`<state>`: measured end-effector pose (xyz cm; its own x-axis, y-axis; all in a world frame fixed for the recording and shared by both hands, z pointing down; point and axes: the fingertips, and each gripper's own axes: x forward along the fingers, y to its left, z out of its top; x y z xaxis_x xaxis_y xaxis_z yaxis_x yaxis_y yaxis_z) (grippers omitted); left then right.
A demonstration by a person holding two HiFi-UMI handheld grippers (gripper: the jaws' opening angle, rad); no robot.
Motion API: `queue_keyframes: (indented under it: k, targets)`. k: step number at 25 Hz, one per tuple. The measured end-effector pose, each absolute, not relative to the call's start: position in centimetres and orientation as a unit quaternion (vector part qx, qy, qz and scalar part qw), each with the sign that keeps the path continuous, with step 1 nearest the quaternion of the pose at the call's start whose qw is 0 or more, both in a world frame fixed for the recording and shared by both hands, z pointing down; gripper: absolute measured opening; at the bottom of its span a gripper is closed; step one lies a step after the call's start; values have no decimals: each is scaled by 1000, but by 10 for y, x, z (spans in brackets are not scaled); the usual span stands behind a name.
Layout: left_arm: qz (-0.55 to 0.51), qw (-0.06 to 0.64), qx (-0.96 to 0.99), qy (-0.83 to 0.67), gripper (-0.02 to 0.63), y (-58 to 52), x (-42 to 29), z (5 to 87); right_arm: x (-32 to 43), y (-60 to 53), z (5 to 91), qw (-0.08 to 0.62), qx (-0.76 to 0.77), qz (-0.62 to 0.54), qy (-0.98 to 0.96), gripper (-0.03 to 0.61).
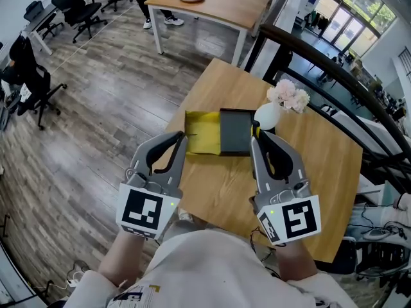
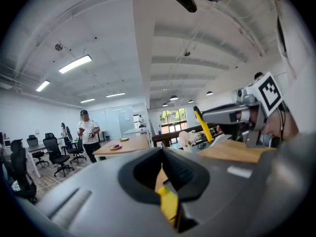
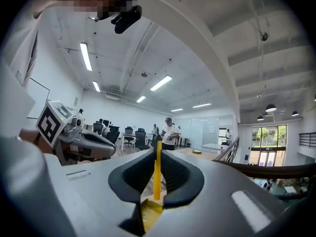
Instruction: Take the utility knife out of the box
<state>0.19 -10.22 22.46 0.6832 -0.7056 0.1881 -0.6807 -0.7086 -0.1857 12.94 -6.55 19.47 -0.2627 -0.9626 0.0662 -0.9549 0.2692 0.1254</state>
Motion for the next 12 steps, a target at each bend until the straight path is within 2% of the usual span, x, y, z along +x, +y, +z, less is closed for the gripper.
queue_keyframes:
  k: [12]
  targets:
    - [-129, 37, -916, 378, 3, -101, 2, 229, 126, -68, 206, 73, 600, -25, -796, 40]
